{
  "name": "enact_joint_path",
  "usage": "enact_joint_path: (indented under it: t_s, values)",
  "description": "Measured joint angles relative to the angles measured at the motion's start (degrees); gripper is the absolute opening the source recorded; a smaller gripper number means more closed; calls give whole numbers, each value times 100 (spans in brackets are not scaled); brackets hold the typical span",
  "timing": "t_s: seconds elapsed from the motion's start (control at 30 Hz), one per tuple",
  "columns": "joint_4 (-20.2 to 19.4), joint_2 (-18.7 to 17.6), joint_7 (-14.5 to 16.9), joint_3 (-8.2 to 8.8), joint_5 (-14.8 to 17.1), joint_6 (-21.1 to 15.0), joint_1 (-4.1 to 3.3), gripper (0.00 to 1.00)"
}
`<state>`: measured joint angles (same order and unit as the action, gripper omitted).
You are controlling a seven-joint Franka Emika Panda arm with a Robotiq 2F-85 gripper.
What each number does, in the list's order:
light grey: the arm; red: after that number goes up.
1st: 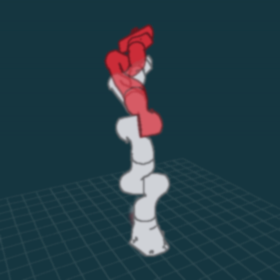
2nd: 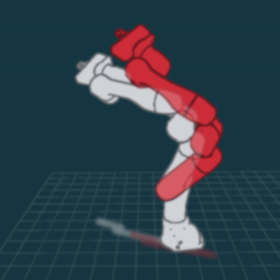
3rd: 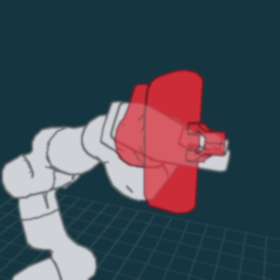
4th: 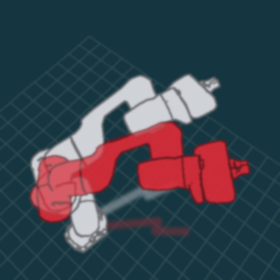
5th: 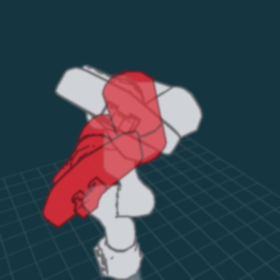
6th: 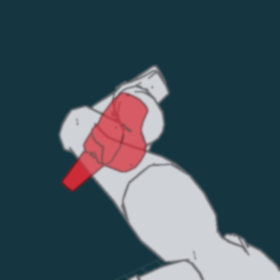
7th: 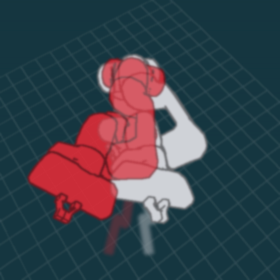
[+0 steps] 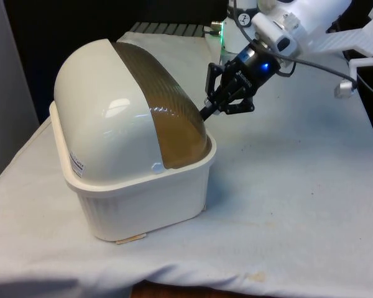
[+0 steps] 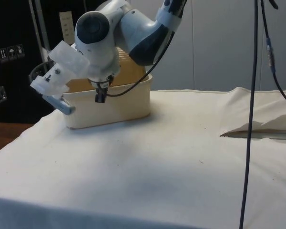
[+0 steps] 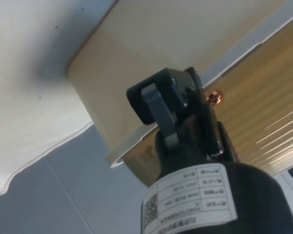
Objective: Open the lid, then close it.
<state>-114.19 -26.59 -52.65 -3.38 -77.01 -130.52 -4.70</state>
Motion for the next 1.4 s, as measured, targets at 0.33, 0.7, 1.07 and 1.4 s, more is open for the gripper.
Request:
enact_joint_path:
  t_s: [0.33,0.7,1.07,1.4]
  values:
    - [-6,-11,0,0,0,-46,0,0]
    - [-57,74,69,-23,46,-138,-6,0]
    - [-80,132,201,-29,40,-34,-17,0]
    - [-74,132,241,-40,34,92,-23,0]
